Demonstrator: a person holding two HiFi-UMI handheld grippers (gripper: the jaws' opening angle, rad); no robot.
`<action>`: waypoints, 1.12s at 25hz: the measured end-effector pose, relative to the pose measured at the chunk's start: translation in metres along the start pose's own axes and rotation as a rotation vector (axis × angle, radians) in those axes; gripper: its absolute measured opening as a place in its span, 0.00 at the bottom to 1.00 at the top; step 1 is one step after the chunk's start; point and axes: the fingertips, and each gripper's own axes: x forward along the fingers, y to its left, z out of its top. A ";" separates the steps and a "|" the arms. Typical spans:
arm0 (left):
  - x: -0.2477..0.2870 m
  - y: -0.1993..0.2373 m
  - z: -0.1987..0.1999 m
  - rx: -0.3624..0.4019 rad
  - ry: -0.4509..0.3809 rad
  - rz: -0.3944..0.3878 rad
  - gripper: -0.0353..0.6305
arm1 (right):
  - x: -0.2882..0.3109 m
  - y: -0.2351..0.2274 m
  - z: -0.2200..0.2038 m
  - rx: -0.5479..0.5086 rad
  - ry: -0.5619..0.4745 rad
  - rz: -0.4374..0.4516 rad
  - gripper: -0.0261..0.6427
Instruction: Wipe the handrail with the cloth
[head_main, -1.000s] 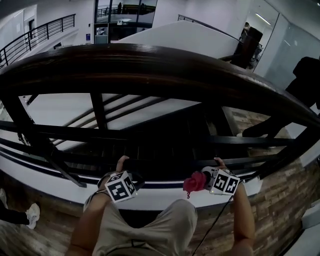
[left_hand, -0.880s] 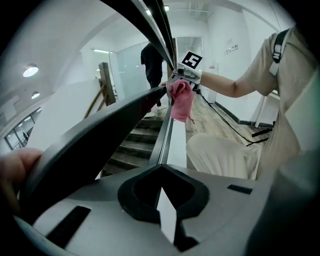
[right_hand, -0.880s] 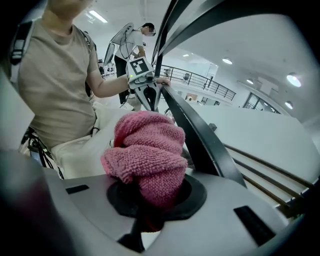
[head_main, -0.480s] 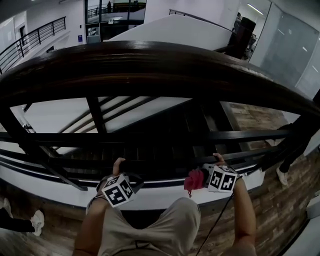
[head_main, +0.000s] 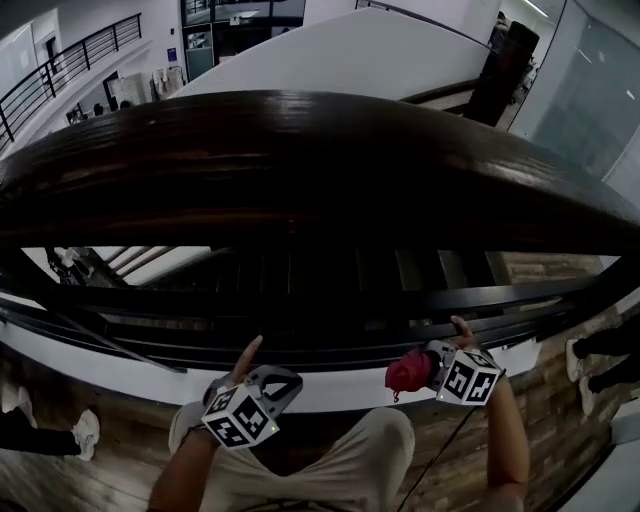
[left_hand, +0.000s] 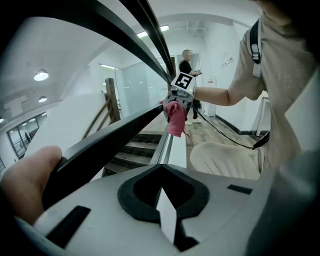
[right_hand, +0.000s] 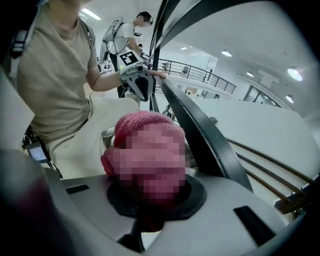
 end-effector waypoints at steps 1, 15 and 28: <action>-0.009 0.001 0.005 -0.004 0.001 0.000 0.08 | -0.002 -0.004 0.004 0.004 -0.001 -0.006 0.13; -0.095 0.011 0.030 -0.147 0.026 -0.080 0.08 | -0.067 -0.033 0.099 0.148 -0.161 -0.047 0.12; -0.188 0.044 0.003 -0.285 0.123 0.272 0.08 | -0.054 -0.036 0.076 0.269 -0.068 -0.002 0.12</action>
